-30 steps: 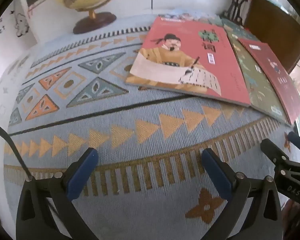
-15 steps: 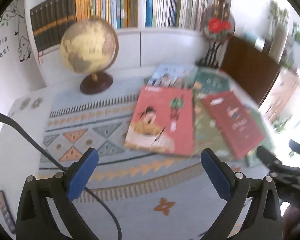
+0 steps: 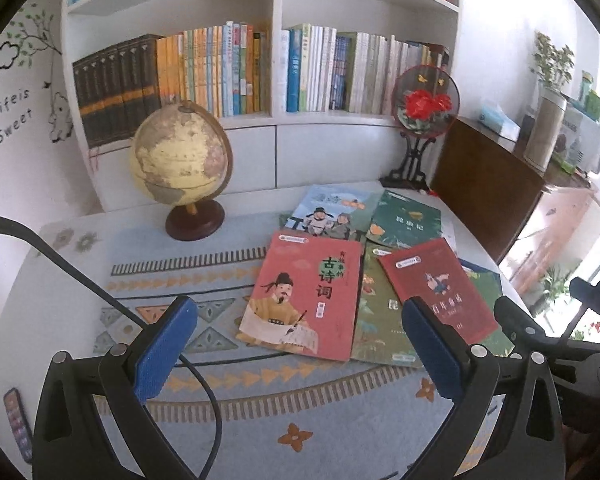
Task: Organize books
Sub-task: 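Move both tools toward the spread of books on the rug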
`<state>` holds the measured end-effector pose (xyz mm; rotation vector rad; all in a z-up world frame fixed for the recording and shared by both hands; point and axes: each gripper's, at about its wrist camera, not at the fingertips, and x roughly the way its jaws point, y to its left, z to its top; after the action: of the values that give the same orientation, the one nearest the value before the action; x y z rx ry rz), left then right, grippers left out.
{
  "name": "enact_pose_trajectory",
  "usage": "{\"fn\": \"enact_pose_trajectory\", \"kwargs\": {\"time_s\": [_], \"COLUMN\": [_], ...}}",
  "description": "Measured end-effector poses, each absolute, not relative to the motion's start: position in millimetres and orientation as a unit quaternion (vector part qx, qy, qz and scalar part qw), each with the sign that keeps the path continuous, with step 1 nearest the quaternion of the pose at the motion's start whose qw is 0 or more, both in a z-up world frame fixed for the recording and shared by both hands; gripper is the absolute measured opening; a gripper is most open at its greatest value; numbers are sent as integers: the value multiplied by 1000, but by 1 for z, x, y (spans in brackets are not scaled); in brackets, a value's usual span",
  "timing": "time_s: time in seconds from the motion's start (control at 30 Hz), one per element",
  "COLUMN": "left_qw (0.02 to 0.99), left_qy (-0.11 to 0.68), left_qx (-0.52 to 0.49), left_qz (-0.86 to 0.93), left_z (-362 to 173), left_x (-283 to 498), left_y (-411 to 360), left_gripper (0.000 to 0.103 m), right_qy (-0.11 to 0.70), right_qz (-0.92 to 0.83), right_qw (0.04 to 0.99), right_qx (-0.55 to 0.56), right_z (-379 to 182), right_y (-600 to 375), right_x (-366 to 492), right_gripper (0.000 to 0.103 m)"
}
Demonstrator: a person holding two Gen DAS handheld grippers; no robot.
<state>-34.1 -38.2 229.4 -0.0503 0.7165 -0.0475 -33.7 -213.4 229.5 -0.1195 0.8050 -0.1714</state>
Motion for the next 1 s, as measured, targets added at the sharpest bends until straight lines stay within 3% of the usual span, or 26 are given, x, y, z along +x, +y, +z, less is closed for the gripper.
{"fn": "enact_pose_trajectory", "kwargs": {"time_s": [1.0], "left_qw": [941], "left_qy": [339], "left_qx": [-8], "left_qz": [13], "left_z": [242], "left_x": [-15], "left_y": [-100], "left_gripper": [102], "right_qy": [402], "right_qz": [-32], "right_qw": [912], "right_qx": [-69], "right_z": [222], "right_y": [-264], "right_x": [14], "right_gripper": [103]}}
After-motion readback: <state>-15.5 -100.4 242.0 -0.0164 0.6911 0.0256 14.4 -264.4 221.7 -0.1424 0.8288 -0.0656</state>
